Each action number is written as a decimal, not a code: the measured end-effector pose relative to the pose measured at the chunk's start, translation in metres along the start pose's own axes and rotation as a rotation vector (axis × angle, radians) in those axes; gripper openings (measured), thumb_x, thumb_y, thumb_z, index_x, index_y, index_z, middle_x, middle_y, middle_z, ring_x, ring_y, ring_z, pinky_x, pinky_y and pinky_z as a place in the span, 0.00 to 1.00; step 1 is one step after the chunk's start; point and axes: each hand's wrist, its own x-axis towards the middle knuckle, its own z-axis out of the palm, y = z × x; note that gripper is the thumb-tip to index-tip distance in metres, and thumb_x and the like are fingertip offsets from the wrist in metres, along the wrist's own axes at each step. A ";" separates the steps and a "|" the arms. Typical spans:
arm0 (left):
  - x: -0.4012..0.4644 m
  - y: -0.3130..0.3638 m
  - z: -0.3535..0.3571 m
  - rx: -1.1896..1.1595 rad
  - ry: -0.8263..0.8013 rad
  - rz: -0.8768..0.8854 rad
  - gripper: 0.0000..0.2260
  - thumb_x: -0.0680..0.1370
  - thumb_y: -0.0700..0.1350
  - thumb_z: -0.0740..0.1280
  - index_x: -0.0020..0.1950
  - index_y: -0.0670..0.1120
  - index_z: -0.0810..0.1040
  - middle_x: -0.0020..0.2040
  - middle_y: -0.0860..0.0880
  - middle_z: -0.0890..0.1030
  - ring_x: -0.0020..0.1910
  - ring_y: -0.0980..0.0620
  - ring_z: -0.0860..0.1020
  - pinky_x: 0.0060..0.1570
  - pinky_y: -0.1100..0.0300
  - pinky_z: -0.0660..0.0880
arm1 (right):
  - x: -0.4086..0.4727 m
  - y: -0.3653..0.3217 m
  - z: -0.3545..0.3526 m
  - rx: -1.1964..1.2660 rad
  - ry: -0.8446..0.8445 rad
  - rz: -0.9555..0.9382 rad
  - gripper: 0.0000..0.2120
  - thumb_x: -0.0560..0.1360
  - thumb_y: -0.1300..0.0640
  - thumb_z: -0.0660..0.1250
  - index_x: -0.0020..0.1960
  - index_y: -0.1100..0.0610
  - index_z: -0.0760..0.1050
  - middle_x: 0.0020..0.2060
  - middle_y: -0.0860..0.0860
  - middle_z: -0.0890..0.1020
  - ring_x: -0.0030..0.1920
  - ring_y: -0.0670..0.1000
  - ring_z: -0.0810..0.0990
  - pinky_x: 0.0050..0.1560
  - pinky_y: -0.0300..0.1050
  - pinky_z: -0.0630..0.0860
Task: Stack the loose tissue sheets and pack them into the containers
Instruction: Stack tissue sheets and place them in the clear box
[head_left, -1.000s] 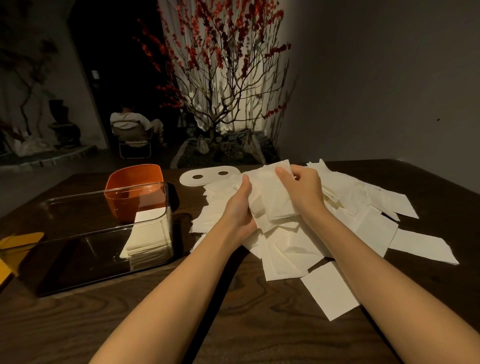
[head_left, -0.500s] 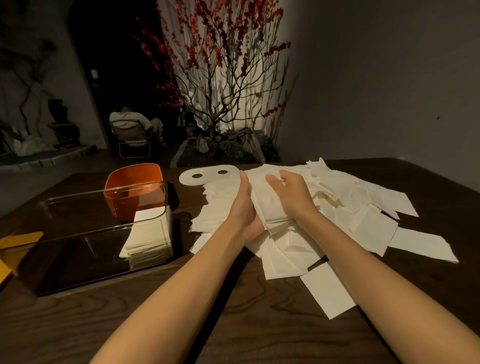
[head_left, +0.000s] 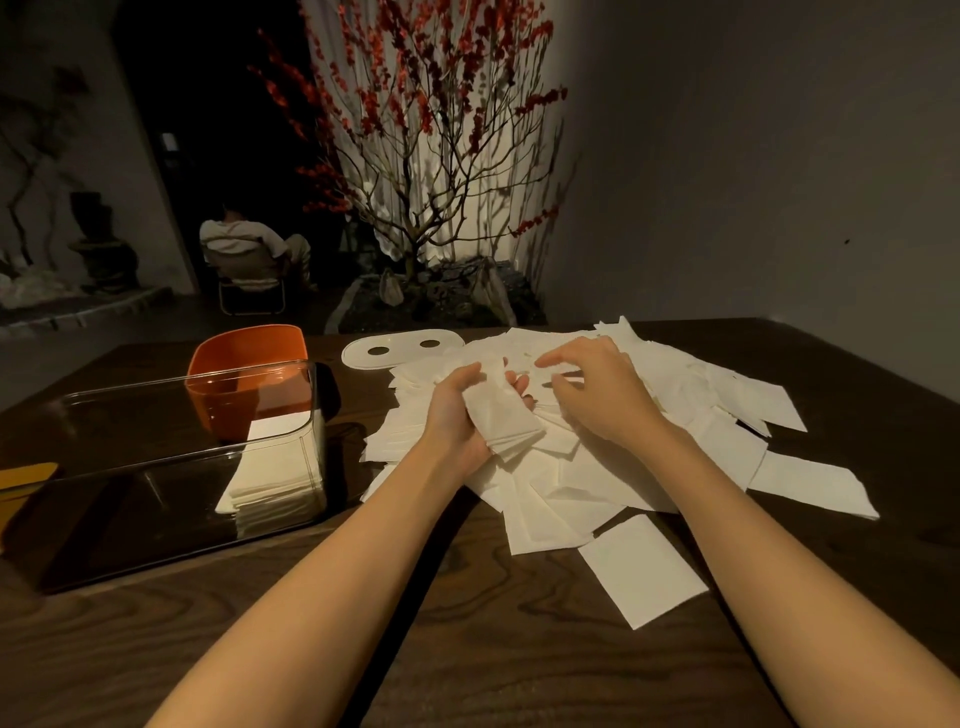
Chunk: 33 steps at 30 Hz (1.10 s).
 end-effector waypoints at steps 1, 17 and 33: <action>0.000 0.000 0.001 0.005 0.002 -0.002 0.13 0.79 0.43 0.59 0.61 0.40 0.73 0.50 0.40 0.77 0.46 0.45 0.77 0.66 0.49 0.67 | -0.002 0.005 -0.004 -0.081 -0.088 -0.027 0.17 0.78 0.57 0.65 0.64 0.45 0.74 0.69 0.48 0.70 0.68 0.51 0.66 0.69 0.51 0.62; -0.008 0.002 0.004 0.093 0.011 0.030 0.20 0.62 0.33 0.59 0.53 0.42 0.67 0.39 0.46 0.68 0.36 0.52 0.67 0.43 0.59 0.67 | -0.006 0.032 -0.004 -0.092 -0.043 -0.111 0.17 0.78 0.55 0.66 0.66 0.47 0.75 0.67 0.47 0.74 0.67 0.49 0.71 0.68 0.46 0.66; -0.001 0.006 -0.008 0.023 0.147 0.063 0.18 0.74 0.41 0.57 0.62 0.42 0.74 0.61 0.43 0.78 0.60 0.44 0.76 0.62 0.47 0.70 | -0.008 -0.009 -0.014 0.687 0.036 0.081 0.09 0.81 0.55 0.60 0.57 0.55 0.76 0.51 0.50 0.81 0.56 0.54 0.79 0.54 0.49 0.77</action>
